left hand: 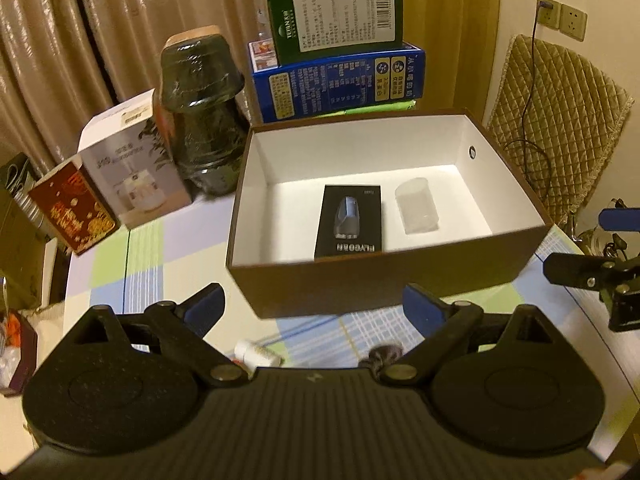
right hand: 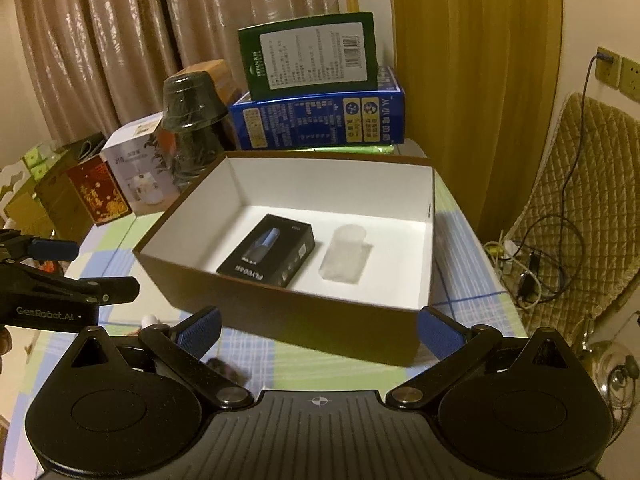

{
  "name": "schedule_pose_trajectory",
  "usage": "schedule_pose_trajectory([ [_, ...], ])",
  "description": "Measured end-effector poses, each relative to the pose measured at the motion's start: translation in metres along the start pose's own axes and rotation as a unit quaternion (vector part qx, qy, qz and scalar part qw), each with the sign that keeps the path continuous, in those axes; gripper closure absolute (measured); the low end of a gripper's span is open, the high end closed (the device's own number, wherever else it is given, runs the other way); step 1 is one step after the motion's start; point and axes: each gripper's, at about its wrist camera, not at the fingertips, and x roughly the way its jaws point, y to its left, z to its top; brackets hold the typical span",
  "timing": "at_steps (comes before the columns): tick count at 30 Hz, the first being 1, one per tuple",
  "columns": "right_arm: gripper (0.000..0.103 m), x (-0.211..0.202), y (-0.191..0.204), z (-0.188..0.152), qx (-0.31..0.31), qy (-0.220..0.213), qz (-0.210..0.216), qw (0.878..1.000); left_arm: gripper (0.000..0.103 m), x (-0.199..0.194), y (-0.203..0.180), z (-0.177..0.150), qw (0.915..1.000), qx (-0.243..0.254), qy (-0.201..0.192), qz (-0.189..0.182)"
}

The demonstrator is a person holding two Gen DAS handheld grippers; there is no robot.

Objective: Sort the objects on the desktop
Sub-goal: 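Withdraw both grippers from the brown box back over the remaining items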

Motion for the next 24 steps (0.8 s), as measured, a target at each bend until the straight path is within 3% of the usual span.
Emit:
schedule_pose_trajectory([
  [24, 0.002, -0.065, 0.007, -0.046, -0.017, -0.007, 0.039, 0.999, 0.009, -0.083, -0.004, -0.062, 0.9983, -0.049, -0.022, 0.023],
])
